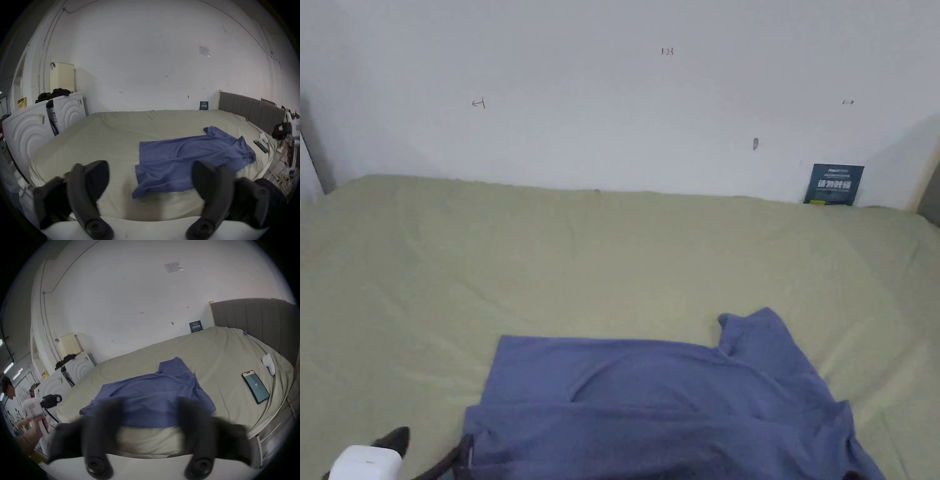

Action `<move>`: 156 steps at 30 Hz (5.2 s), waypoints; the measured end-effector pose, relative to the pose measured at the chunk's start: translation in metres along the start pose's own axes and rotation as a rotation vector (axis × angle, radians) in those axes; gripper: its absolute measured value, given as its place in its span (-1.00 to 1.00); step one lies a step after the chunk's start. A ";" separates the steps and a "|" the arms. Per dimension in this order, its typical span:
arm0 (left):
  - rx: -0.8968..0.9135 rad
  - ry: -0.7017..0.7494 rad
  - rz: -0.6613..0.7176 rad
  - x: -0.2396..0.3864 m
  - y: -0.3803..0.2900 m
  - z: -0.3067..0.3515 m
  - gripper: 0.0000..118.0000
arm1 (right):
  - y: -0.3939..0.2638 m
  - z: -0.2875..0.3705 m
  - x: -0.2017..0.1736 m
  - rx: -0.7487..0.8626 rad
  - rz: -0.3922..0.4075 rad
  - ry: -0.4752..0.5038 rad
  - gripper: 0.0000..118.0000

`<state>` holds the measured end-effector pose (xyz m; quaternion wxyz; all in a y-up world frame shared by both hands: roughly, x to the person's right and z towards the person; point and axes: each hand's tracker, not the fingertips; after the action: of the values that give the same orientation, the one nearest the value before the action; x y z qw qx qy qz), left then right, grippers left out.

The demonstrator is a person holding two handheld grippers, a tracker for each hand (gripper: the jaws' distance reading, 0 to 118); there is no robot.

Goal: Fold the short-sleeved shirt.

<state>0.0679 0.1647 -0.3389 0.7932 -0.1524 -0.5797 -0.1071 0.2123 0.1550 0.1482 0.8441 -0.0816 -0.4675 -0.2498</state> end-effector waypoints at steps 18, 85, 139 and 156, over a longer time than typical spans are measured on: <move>-0.403 -0.032 -0.031 -0.052 0.037 -0.319 -1.00 | 0.007 -0.094 0.005 -0.163 0.022 0.016 -0.93; -0.303 -0.079 -0.036 -0.039 0.082 -0.142 -1.00 | 0.143 -0.163 0.044 -0.370 0.398 -0.117 -0.98; -0.607 -0.680 0.973 -0.171 -0.081 -0.209 1.00 | -0.010 -0.032 -0.068 -0.190 0.113 -0.095 -0.92; -0.889 -0.678 0.859 -0.114 -0.097 -0.277 -0.92 | -0.008 -0.065 -0.080 -0.217 0.099 -0.043 -0.92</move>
<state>0.2446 -0.0280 -0.5143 0.4036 -0.7022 -0.5850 0.0422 0.2221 0.1517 0.0453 0.8313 -0.2009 -0.4512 -0.2550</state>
